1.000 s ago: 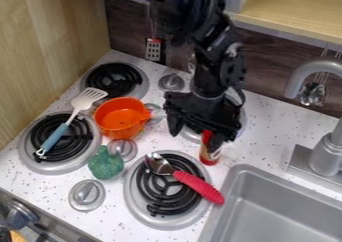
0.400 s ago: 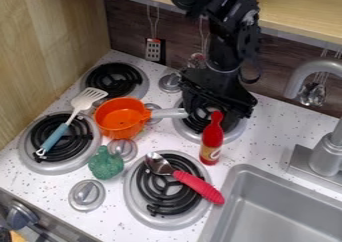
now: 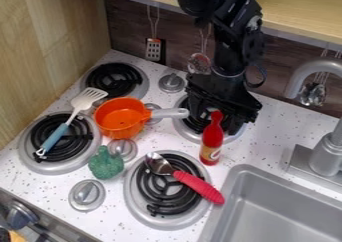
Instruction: Picked the red bottle and moved it into the orange pot
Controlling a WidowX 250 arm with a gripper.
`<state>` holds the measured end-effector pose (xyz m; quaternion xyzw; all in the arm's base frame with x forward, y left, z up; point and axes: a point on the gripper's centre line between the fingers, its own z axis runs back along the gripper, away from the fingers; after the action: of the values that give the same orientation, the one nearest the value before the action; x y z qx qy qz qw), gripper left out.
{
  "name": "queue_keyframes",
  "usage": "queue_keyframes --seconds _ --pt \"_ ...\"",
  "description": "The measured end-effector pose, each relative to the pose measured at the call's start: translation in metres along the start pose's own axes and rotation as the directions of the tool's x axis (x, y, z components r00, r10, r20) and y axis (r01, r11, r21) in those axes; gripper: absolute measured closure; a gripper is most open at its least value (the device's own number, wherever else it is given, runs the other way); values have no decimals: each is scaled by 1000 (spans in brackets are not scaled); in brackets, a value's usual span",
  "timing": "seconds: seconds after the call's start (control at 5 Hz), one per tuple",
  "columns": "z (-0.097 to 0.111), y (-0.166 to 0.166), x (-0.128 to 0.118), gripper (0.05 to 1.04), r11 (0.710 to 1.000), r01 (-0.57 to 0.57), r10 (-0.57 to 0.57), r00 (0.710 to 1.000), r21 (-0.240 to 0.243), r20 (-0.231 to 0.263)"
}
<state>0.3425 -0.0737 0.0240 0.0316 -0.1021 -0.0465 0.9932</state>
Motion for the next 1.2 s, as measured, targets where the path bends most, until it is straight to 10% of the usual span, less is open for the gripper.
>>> queue_keyframes --seconds 0.6,1.0,1.2 --pt "-22 10 9 130 1000 -22 22 1000 -20 22" --pt "-25 10 5 717 999 -32 32 999 -3 28" --pt "-25 11 4 771 999 -39 39 999 4 21"
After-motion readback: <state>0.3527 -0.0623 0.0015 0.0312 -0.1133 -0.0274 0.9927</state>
